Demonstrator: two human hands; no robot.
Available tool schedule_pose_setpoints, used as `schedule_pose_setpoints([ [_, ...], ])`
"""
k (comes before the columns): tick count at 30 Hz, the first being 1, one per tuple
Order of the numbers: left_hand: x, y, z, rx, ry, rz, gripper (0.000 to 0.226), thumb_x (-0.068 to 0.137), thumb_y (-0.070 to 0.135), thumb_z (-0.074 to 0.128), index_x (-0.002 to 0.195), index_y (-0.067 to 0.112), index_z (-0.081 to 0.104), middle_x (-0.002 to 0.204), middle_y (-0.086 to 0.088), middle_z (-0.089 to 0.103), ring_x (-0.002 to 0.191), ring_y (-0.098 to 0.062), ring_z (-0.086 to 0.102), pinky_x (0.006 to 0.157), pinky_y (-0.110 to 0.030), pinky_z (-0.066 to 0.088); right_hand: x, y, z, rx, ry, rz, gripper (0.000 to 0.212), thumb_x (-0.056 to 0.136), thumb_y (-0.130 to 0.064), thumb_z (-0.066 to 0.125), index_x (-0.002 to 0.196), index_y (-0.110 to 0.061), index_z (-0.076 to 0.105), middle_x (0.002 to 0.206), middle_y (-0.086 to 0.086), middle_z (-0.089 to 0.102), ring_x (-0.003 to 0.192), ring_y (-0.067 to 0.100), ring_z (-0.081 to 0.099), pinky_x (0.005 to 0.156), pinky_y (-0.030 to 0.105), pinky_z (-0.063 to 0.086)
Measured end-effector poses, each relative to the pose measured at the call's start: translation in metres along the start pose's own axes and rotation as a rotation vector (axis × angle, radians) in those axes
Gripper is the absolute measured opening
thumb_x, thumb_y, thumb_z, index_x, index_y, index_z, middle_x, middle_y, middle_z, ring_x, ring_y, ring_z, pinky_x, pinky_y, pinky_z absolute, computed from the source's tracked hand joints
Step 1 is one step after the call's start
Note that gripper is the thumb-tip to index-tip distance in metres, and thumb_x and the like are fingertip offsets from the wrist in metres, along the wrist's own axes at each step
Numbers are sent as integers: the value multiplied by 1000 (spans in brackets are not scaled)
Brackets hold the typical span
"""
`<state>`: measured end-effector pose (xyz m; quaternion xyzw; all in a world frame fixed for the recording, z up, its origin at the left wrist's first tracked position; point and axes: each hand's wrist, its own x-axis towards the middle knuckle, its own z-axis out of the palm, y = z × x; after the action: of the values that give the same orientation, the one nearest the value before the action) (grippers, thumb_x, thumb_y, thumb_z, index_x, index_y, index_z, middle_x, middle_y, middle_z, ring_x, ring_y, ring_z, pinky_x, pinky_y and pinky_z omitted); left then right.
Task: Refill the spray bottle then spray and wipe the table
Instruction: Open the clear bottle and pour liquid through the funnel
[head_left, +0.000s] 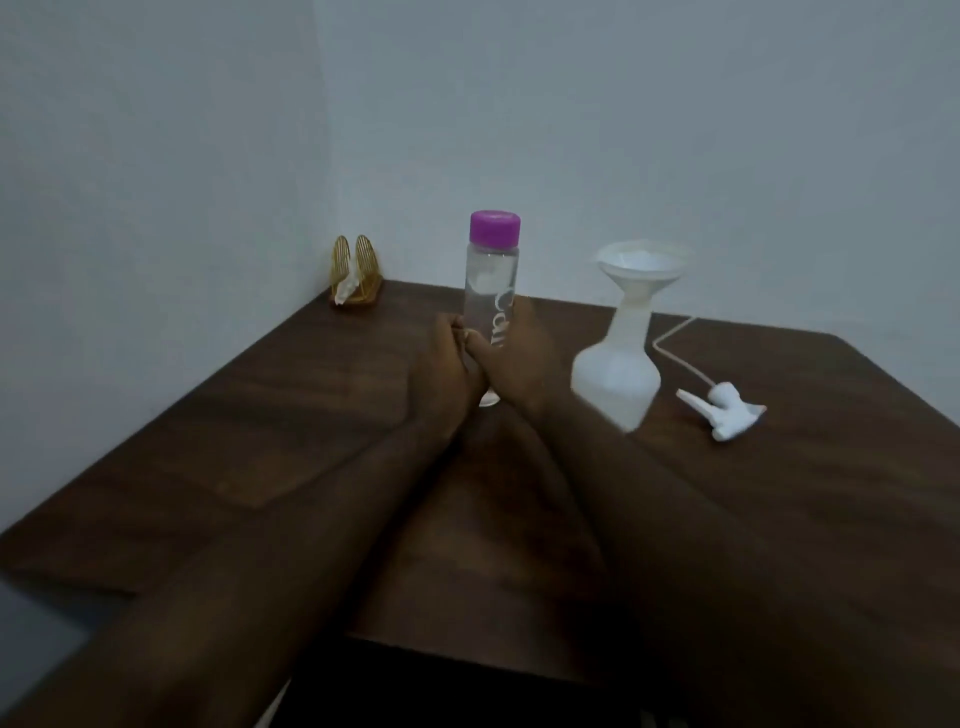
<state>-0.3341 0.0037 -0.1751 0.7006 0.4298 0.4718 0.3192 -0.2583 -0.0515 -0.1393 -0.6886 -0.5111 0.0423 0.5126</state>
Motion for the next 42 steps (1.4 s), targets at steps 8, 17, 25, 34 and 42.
schedule_pose_setpoints([
  [8,-54,11,-34,-253,-376,255,36,74,27,64,107,27,52,92,1,60,83,-6,59,75,-35,55,-70,-2,-65,126,-72,-4,36,76,-31,74,96,-26,45,77,-18,55,70,-19,56,55,2,40],
  [17,0,138,-65,-552,-528,187,36,80,42,56,106,18,63,106,-8,68,100,-24,65,87,-38,51,-67,-11,-86,224,-187,15,48,77,-36,77,113,-23,48,94,-18,58,81,-17,57,60,3,43],
  [25,13,184,-49,-537,-742,247,29,88,28,58,71,7,68,69,-12,68,66,-29,67,67,-32,55,-27,-37,-100,553,-256,2,48,77,-14,79,118,-4,57,101,12,66,96,28,67,88,44,57],
  [34,10,165,-36,-441,-574,355,44,91,15,64,49,7,57,46,-7,59,46,-27,60,56,-29,50,-28,-32,-76,592,-103,-12,16,72,-7,71,86,-14,67,67,8,67,63,20,67,58,34,58],
  [42,3,170,-33,-378,-476,346,45,90,7,62,47,-3,52,41,-5,56,43,-23,58,53,-26,50,-33,-29,-69,534,7,-35,25,69,-6,71,93,-11,64,67,-7,66,64,9,66,60,23,54],
])
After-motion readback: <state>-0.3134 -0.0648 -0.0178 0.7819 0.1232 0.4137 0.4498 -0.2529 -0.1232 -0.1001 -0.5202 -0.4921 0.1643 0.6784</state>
